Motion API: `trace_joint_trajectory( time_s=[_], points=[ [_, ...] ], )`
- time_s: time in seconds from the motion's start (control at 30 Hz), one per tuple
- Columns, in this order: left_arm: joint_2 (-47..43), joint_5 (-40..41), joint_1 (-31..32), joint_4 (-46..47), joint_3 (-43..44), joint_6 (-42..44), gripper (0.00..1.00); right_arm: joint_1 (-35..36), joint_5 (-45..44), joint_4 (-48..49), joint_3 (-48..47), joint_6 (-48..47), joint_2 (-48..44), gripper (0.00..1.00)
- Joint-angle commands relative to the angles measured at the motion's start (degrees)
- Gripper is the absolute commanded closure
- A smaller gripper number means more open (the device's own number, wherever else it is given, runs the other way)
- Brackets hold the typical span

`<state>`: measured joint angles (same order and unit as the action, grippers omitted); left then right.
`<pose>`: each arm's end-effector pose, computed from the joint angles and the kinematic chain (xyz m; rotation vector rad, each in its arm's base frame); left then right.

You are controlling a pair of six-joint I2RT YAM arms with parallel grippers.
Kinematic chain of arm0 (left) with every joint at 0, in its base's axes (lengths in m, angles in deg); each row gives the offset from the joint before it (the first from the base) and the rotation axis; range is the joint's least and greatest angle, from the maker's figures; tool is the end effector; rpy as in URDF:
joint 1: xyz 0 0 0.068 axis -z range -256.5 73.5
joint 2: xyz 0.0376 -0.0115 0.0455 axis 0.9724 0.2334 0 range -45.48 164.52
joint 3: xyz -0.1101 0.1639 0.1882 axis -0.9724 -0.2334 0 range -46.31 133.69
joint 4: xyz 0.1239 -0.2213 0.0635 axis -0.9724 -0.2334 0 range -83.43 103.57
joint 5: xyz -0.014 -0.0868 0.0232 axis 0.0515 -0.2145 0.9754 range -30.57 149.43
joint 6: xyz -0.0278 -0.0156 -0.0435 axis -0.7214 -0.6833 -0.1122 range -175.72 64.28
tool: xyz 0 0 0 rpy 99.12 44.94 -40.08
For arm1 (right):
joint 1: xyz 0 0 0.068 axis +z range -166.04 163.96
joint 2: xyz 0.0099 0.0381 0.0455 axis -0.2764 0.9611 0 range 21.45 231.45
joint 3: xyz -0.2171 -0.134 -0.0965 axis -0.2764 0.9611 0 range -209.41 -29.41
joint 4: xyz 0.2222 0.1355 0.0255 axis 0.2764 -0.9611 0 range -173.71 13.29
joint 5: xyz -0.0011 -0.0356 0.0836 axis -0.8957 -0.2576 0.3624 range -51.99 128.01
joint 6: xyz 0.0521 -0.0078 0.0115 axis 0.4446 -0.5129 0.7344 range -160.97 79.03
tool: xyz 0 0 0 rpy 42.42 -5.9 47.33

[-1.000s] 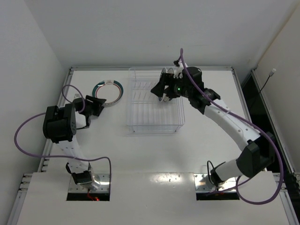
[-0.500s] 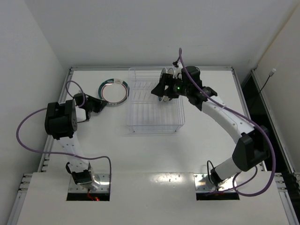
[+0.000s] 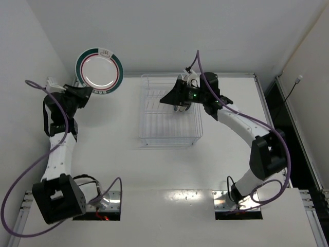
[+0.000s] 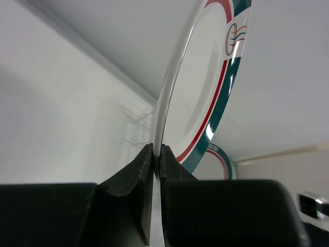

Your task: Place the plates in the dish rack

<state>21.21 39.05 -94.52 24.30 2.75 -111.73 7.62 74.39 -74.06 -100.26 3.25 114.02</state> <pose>0.2642 0.0729 0.3260 -0.8196 1.5437 -0.7913 0.3384 0.1714 0.3087 -0.1057 2.0907 1.3664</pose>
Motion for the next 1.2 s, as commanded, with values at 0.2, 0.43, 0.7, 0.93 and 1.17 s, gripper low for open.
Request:
trace_joint_trajectory(
  time_s=[0.2,0.43,0.7,0.93,1.17],
  points=[
    [-9.5,-14.6,10.4,8.4,-10.5,-6.7,1.00,0.2,10.0,27.4,6.1,8.0,-1.1,0.21],
    [-10.2,-15.2,16.3,11.3,-11.8,-9.4,1.00,0.7,8.9,29.0,6.1,8.1,0.5,0.21],
    [-6.8,-19.3,21.3,18.2,-9.2,-13.4,1.00,0.7,11.5,38.4,6.8,15.7,4.8,0.72],
    [-6.8,-20.2,21.3,16.3,-6.7,-12.0,1.00,0.2,11.5,34.8,7.3,13.9,4.2,0.48],
    [-8.7,-19.3,21.3,11.2,-3.8,-8.9,1.00,0.2,10.5,32.1,7.3,12.2,4.2,0.42]
  ],
)
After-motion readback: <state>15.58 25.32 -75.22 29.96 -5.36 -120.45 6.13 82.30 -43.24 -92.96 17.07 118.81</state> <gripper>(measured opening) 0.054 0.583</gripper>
